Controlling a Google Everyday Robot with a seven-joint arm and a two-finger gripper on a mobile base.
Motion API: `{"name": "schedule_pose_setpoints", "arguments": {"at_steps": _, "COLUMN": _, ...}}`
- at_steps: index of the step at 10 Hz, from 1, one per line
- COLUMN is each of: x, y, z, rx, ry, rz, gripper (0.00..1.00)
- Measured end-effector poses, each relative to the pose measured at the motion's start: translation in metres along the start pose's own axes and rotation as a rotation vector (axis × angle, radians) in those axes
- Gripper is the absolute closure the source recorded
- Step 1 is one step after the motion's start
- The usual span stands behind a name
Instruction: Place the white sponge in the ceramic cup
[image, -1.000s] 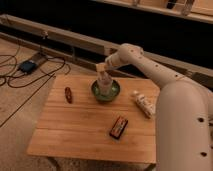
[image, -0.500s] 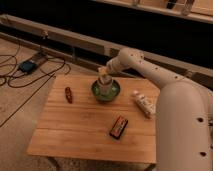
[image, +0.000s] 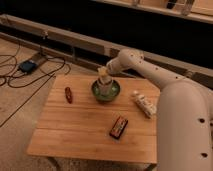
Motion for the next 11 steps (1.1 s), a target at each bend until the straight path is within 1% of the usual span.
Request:
{"name": "schedule_pose_setpoints", "arguments": {"at_steps": 2, "x": -0.003, "y": -0.001, "z": -0.004, "rx": 0.006, "ry": -0.010, "rz": -0.001, "gripper": 0.20}}
{"name": "schedule_pose_setpoints", "arguments": {"at_steps": 5, "x": -0.018, "y": -0.001, "z": -0.021, "rx": 0.017, "ry": -0.058, "rz": -0.013, "gripper": 0.20}}
{"name": "schedule_pose_setpoints", "arguments": {"at_steps": 7, "x": -0.024, "y": 0.001, "z": -0.031, "rx": 0.024, "ry": -0.077, "rz": -0.028, "gripper": 0.20}}
{"name": "schedule_pose_setpoints", "arguments": {"at_steps": 11, "x": -0.023, "y": 0.002, "z": -0.031, "rx": 0.023, "ry": -0.077, "rz": -0.030, "gripper": 0.20}}
